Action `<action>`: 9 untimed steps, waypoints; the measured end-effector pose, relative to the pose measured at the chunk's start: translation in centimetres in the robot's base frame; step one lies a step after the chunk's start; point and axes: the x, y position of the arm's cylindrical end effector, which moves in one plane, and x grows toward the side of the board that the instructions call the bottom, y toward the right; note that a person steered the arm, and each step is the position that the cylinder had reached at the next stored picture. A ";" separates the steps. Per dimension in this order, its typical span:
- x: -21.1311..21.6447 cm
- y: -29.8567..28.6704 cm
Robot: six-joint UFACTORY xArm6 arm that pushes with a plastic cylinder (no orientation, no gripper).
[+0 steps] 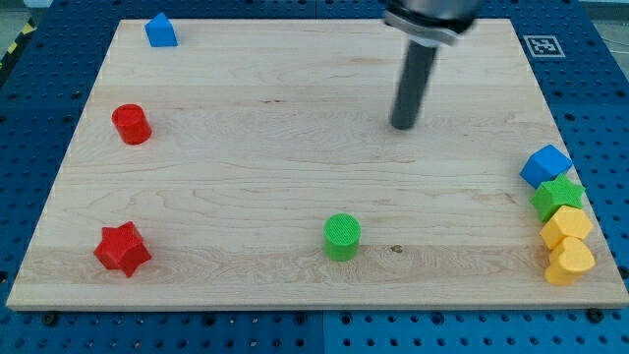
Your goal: Move the blue triangle diagonally to the right to the red circle
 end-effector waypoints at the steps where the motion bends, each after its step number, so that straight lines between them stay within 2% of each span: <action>1: -5.7 -6.2; 4: -19.0 -28.2; 7: -19.1 -33.9; 9: -18.2 -34.5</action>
